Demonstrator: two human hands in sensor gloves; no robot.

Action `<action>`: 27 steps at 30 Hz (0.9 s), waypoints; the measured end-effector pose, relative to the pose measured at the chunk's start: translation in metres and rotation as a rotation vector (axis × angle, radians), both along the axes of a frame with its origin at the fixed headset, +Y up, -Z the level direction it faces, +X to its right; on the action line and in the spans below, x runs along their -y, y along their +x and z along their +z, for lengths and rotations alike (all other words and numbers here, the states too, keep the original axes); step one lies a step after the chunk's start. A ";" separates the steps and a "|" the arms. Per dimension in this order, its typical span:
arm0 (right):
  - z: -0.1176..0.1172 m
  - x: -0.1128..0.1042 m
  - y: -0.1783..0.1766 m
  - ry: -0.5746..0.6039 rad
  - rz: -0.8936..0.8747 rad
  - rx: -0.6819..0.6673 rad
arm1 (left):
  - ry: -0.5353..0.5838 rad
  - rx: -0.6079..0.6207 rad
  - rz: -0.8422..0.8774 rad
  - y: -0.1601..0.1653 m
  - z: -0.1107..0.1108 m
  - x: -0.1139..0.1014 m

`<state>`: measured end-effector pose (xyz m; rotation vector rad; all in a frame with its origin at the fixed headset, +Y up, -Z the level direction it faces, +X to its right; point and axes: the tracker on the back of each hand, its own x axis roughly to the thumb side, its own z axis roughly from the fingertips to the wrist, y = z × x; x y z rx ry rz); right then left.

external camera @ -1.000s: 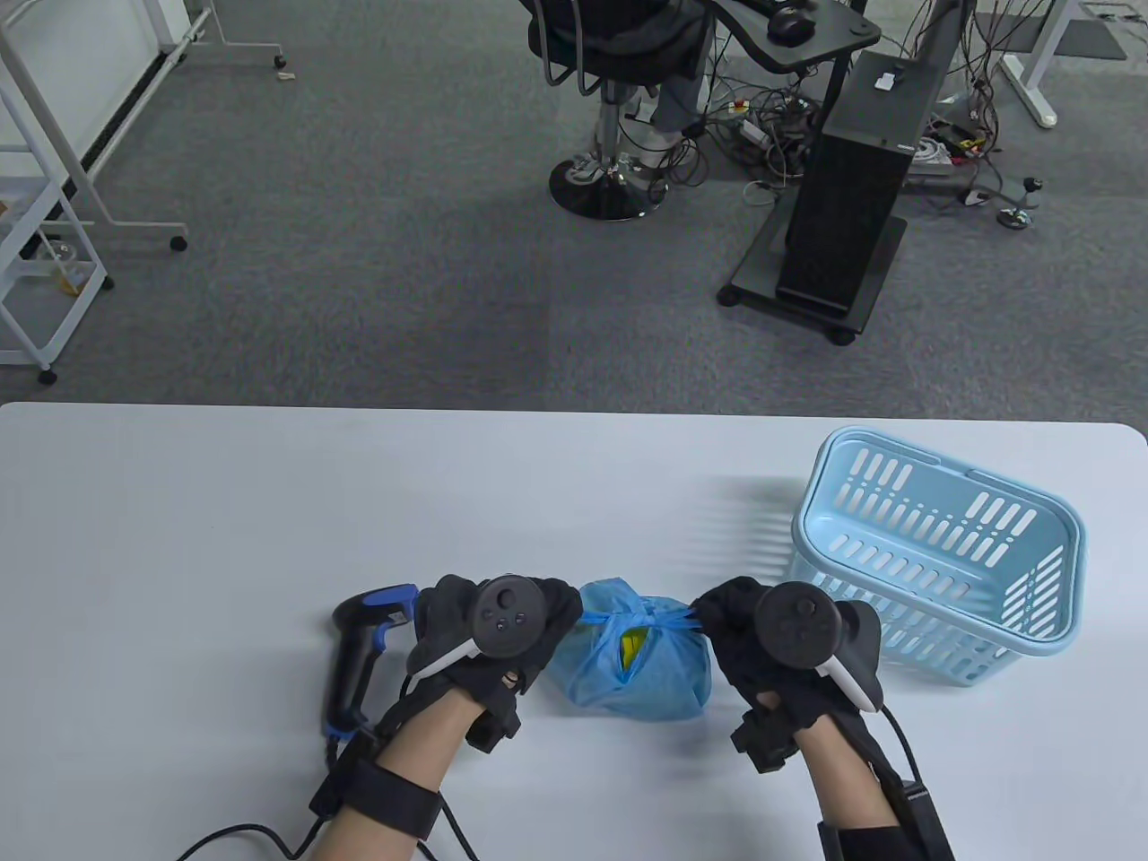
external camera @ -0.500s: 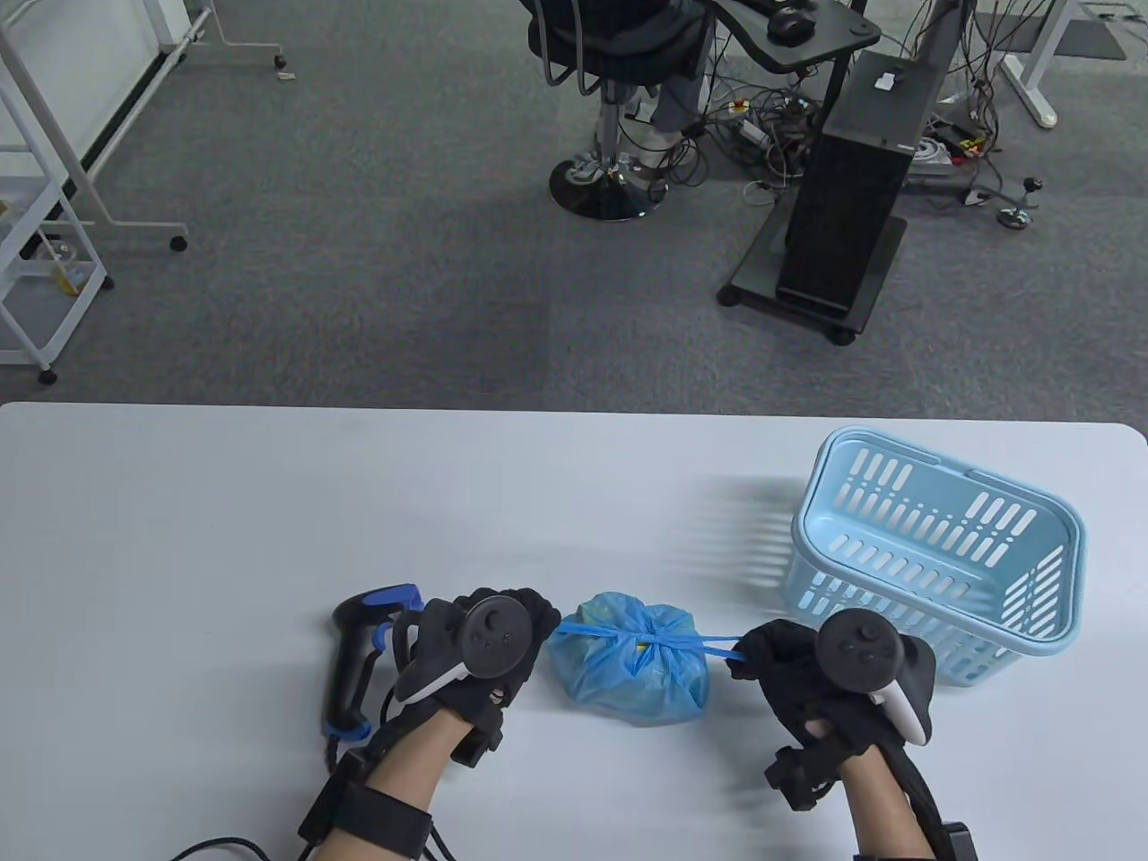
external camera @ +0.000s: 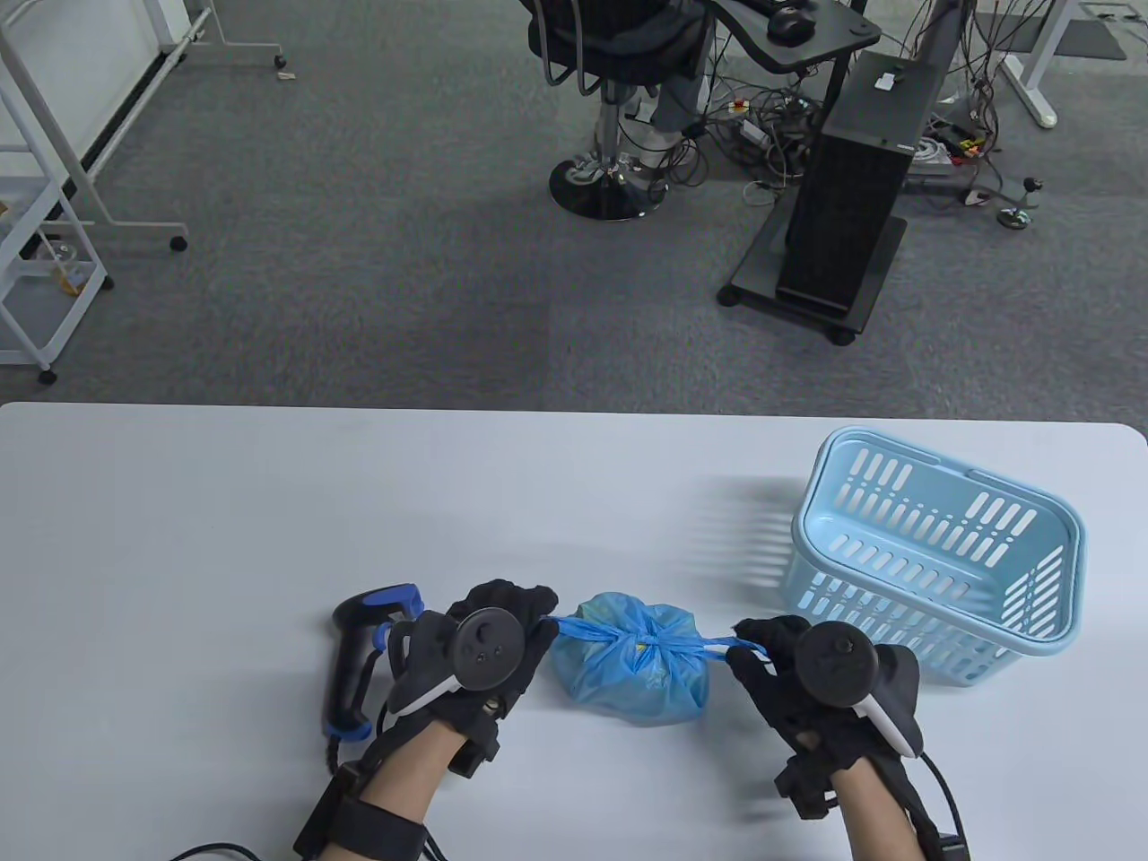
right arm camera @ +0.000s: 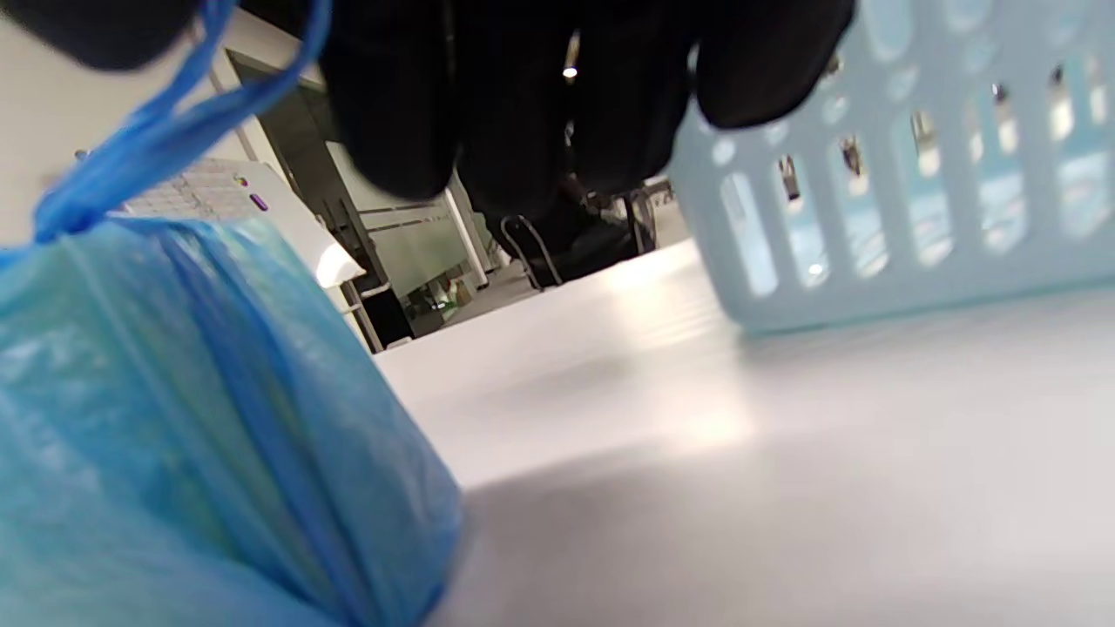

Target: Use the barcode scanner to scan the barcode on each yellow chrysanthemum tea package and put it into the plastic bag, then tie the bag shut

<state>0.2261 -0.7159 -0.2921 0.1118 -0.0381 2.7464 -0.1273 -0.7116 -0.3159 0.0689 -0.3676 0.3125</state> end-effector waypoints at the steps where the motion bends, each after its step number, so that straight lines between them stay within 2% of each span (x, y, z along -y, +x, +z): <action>1: 0.004 -0.002 0.000 0.005 0.036 0.000 | -0.007 -0.001 -0.002 -0.003 0.002 -0.002; 4: 0.015 -0.004 0.002 0.023 0.119 0.008 | -0.052 -0.002 -0.044 -0.008 0.008 -0.005; 8: 0.027 -0.001 0.012 0.025 0.196 0.028 | -0.058 -0.030 -0.173 -0.023 0.019 -0.005; 13: 0.035 0.007 0.022 -0.027 0.328 0.040 | -0.113 -0.091 -0.267 -0.052 0.027 0.003; 21: 0.035 0.019 0.021 -0.156 0.387 0.035 | -0.142 -0.192 -0.302 -0.108 0.048 0.029; 24: 0.034 0.022 0.014 -0.169 0.396 0.027 | -0.180 -0.200 -0.330 -0.118 0.052 0.033; 27: 0.033 0.028 0.005 -0.213 0.426 0.013 | -0.148 -0.205 -0.313 -0.120 0.050 0.031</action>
